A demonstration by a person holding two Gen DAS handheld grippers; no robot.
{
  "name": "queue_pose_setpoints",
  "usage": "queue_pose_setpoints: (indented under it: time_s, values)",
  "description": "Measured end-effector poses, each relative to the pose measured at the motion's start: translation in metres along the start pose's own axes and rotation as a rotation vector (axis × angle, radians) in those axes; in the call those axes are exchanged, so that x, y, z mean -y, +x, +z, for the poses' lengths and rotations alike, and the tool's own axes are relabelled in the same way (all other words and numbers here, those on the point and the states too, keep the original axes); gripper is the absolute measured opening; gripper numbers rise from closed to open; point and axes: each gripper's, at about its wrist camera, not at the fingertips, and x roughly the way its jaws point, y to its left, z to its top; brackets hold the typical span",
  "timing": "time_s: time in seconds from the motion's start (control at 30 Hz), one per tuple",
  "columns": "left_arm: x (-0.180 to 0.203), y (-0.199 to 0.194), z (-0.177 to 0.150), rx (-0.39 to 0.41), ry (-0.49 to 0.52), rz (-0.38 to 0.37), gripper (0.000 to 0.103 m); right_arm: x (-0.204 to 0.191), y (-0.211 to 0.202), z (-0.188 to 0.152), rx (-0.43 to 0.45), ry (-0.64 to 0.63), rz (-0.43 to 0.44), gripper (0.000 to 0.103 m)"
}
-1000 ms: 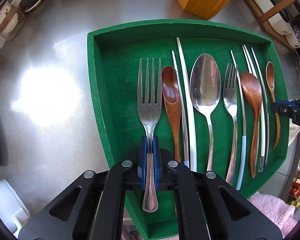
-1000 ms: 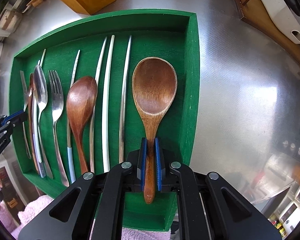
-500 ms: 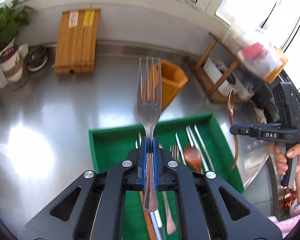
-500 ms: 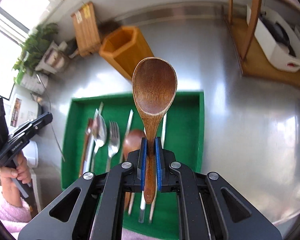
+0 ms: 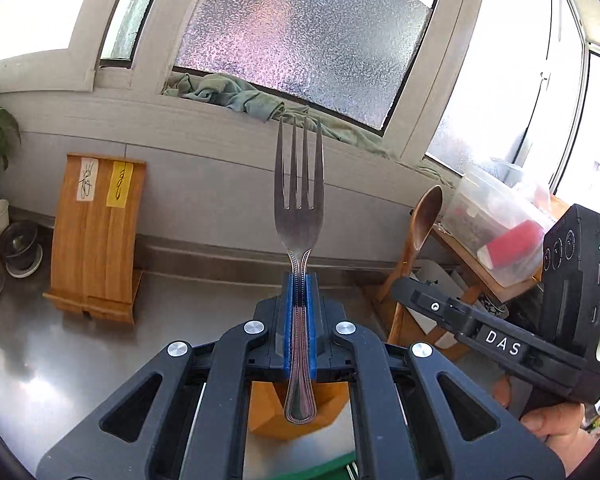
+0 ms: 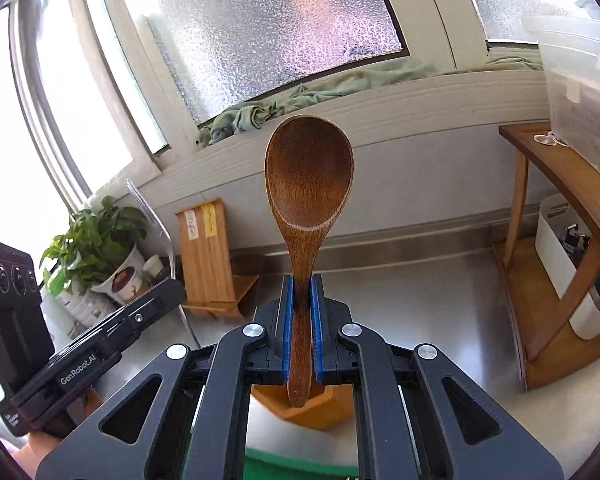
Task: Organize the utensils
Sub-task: 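Lift fork and wooden spoon into the orange holder, open both tools, then grasp the small wooden spoon with the left tool while the right tool grasps a steel chopstick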
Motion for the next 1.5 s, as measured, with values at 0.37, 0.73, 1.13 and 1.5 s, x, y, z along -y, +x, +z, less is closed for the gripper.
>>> queue_pose_setpoints:
  time_s: [0.37, 0.73, 1.13, 1.5]
  values:
    - [-0.027, 0.055, -0.041, -0.141, -0.008, -0.046, 0.005, 0.014, 0.044, -0.038, -0.153, -0.044, 0.044, 0.009]
    - [-0.038, 0.048, -0.043, -0.208, -0.011, -0.158, 0.033, 0.018, 0.038, -0.048, -0.233, -0.081, 0.064, 0.032]
    - [-0.031, -0.073, -0.026, -0.147, -0.012, -0.123, 0.095, 0.017, -0.067, -0.048, -0.255, -0.106, 0.035, 0.100]
    - [-0.031, -0.092, -0.106, -0.558, -0.126, -0.061, 0.095, -0.002, -0.094, -0.118, -0.586, -0.060, 0.018, 0.099]
